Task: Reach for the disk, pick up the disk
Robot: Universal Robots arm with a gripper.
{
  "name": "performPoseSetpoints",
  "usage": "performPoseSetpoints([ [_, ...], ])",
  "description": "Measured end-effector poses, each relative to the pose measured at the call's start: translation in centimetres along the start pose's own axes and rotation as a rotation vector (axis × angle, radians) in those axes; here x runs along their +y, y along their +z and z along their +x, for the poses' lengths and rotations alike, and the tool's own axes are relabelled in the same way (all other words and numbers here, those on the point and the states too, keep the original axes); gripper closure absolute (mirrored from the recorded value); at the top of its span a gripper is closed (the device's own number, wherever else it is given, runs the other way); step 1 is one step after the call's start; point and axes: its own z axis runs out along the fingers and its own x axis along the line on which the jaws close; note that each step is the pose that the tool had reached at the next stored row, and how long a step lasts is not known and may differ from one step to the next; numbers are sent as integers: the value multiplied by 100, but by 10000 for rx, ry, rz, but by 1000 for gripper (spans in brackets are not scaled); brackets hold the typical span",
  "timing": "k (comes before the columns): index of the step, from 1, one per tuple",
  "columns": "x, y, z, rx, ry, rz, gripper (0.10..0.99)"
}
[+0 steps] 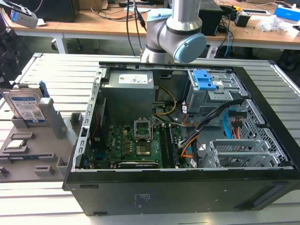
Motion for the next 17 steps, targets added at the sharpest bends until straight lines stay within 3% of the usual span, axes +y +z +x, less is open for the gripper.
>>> performPoseSetpoints([
  [4,59,88,2,1,-42,2,486],
  [17,87,342,-3,2,-52,1,486],
])
